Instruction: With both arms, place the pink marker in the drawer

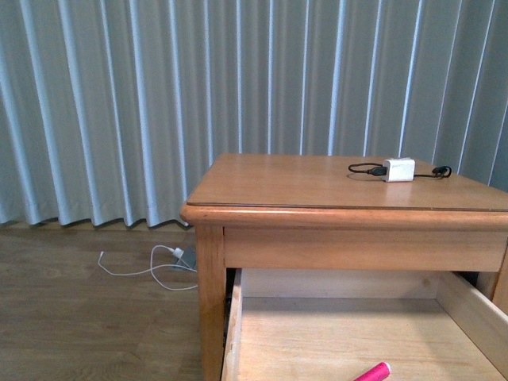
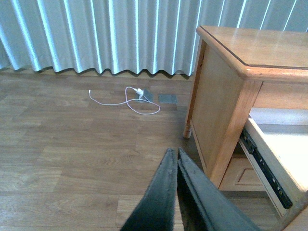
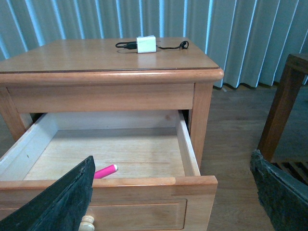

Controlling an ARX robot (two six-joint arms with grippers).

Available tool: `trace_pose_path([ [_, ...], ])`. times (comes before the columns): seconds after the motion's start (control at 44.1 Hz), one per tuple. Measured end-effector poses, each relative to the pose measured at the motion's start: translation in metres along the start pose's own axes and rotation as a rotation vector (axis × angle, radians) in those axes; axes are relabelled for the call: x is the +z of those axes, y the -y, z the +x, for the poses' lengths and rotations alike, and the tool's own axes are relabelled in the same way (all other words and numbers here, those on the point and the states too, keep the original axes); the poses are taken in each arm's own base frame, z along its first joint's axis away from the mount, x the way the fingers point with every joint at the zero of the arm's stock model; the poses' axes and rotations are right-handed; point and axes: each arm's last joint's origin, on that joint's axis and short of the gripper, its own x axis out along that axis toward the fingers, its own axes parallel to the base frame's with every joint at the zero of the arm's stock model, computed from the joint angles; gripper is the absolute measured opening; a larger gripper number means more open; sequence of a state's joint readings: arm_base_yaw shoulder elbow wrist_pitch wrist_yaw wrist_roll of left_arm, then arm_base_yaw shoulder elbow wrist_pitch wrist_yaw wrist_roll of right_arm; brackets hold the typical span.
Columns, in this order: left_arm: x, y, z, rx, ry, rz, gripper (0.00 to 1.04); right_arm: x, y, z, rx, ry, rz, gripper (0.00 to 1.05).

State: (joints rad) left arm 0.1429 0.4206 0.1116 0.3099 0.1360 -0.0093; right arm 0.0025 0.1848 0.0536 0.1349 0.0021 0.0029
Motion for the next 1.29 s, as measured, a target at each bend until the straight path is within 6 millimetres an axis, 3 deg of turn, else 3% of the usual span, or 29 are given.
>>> trace_pose_path([
  [0.204,-0.011,0.014,-0.008,-0.013,-0.001,0.003,0.04,0.000,0.000,0.000,0.000,0.000,0.000,0.96],
  [1.294,-0.023,0.014,-0.030,-0.006,0.018,0.005,0.04,0.000,0.000,0.000,0.000,0.000,0.000,0.96],
])
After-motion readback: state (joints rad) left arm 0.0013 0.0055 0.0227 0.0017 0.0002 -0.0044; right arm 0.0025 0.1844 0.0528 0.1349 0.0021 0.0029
